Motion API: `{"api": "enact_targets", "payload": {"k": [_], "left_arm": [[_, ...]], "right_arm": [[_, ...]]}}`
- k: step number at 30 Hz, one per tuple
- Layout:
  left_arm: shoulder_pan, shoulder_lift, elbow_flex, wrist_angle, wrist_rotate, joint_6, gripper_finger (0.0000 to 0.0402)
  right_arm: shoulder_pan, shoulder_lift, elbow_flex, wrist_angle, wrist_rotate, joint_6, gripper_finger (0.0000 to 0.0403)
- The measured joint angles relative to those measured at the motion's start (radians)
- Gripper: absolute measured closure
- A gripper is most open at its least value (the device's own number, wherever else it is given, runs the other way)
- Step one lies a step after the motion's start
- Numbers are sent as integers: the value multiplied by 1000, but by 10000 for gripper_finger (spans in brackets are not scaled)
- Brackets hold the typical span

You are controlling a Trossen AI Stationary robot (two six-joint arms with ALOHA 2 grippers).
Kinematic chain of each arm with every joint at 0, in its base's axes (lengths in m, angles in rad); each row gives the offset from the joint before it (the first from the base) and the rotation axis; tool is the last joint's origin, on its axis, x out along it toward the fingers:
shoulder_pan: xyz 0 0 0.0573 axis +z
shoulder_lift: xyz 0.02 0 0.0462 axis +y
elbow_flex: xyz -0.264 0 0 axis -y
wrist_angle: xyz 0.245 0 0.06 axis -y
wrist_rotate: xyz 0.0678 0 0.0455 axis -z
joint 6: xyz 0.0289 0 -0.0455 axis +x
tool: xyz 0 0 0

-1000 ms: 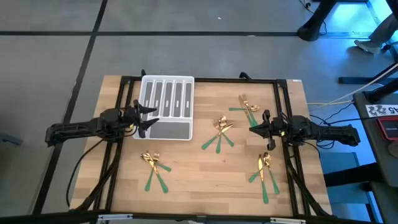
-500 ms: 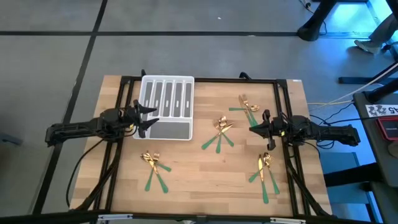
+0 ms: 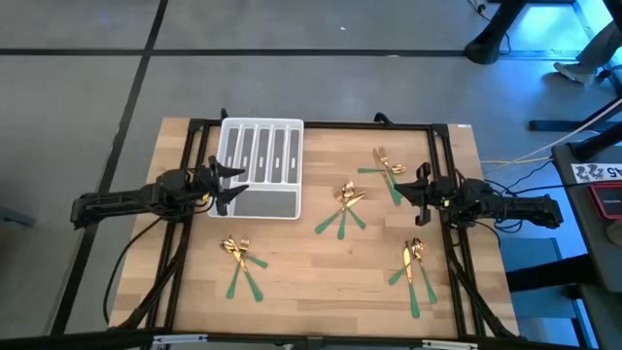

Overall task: Sort silverware
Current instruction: Put the green fork into the white cutlery tray

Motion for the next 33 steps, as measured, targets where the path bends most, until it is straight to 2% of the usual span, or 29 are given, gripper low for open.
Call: {"api": "enact_targets", "payload": {"k": [9, 33], "left_arm": [[0, 0, 0, 0, 0, 0, 167], [0, 0, 0, 0, 0, 1, 167]], "right_arm": [[0, 0, 0, -129, 15, 0, 393], [0, 0, 0, -145, -59, -1, 393]]}}
